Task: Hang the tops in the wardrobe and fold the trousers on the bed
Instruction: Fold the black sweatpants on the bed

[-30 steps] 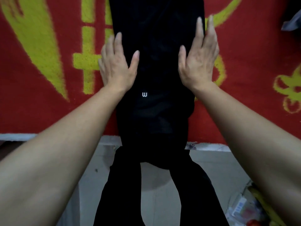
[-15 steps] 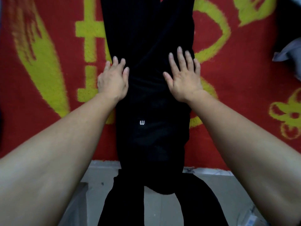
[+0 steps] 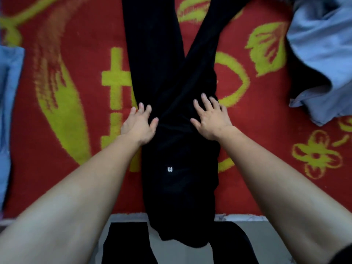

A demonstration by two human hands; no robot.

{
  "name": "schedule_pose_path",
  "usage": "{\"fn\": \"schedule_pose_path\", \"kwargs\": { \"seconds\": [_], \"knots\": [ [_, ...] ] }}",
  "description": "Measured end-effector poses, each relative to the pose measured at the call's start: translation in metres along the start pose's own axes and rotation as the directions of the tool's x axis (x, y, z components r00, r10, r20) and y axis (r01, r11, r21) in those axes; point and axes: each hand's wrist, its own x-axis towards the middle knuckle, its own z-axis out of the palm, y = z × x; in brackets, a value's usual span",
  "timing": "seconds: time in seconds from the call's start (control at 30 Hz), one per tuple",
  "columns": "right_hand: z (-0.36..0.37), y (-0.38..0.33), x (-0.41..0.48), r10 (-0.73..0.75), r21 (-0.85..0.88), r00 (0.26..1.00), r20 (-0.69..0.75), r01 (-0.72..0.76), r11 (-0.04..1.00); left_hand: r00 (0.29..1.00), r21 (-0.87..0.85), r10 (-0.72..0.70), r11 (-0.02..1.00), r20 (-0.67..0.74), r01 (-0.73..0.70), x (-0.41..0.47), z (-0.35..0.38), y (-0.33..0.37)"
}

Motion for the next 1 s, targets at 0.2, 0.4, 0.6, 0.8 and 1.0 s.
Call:
{"fn": "schedule_pose_path", "kwargs": {
  "seconds": [0.2, 0.4, 0.6, 0.8, 1.0],
  "knots": [
    [-0.064, -0.031, 0.008, 0.263, 0.334, 0.922, -0.285, -0.161, 0.929, 0.953, 0.145, 0.129, 0.985, -0.274, -0.091, 0.016, -0.054, 0.003],
    [-0.098, -0.037, 0.083, 0.560, 0.757, 0.775, -0.294, -0.169, 0.632, 0.882, -0.037, 0.283, 0.947, -0.376, -0.319, 0.064, -0.053, 0.002],
    [-0.034, -0.029, 0.059, 0.740, 0.791, 0.605, -0.293, -0.282, 0.544, 0.929, -0.181, 0.045, 0.976, -0.368, -0.119, 0.098, -0.058, 0.018],
    [0.037, -0.030, -0.010, 0.679, 0.665, 0.666, -0.310, -0.359, 0.655, 0.816, -0.447, -0.254, 0.895, -0.519, -0.006, 0.020, 0.010, 0.009],
    [0.090, -0.032, -0.084, 0.716, 0.715, 0.688, -0.122, -0.439, 0.544, 0.873, -0.519, -0.425, 0.816, -0.241, 0.254, -0.096, 0.105, 0.001]
  ]
}}
